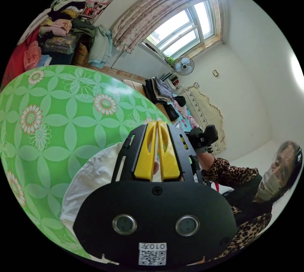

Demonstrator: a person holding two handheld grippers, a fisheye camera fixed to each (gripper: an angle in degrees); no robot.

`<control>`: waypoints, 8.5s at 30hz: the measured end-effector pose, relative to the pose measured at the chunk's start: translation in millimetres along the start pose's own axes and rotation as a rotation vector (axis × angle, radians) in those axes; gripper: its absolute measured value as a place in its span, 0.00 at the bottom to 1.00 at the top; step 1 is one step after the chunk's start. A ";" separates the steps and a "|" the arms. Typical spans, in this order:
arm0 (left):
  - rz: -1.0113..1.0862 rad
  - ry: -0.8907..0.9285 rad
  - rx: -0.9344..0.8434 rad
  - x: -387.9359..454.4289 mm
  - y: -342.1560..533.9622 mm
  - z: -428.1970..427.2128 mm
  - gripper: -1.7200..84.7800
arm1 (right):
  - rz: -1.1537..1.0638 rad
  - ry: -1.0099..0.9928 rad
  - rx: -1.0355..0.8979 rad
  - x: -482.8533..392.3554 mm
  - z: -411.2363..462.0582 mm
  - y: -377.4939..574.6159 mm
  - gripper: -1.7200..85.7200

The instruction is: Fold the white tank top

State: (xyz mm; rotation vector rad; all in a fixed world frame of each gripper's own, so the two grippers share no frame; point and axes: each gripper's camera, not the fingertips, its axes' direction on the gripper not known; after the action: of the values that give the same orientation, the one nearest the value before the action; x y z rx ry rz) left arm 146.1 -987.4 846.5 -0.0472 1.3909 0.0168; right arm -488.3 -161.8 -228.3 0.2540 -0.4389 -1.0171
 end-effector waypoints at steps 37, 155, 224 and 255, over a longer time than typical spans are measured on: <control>0.090 0.180 0.164 -13.5 89.6 -65.1 0.02 | 0.131 -0.576 0.387 92.9 -94.4 105.7 0.03; 0.469 -0.139 -0.603 176.1 148.2 167.7 0.02 | 0.619 -0.314 0.250 -113.0 -319.7 600.5 0.03; -0.413 -0.461 -0.101 0.9 202.5 -90.6 0.07 | 0.352 -0.472 0.060 -121.5 -215.0 229.9 0.12; -0.281 -0.415 -0.184 14.3 228.1 -76.8 0.02 | 0.476 -0.619 0.096 -83.3 -166.7 121.1 0.08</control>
State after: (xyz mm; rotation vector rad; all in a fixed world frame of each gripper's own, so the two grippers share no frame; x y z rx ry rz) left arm 64.1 -763.1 813.4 -0.3726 0.9556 -0.0757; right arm -355.8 -28.2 -346.6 -0.0916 -1.0571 -0.5874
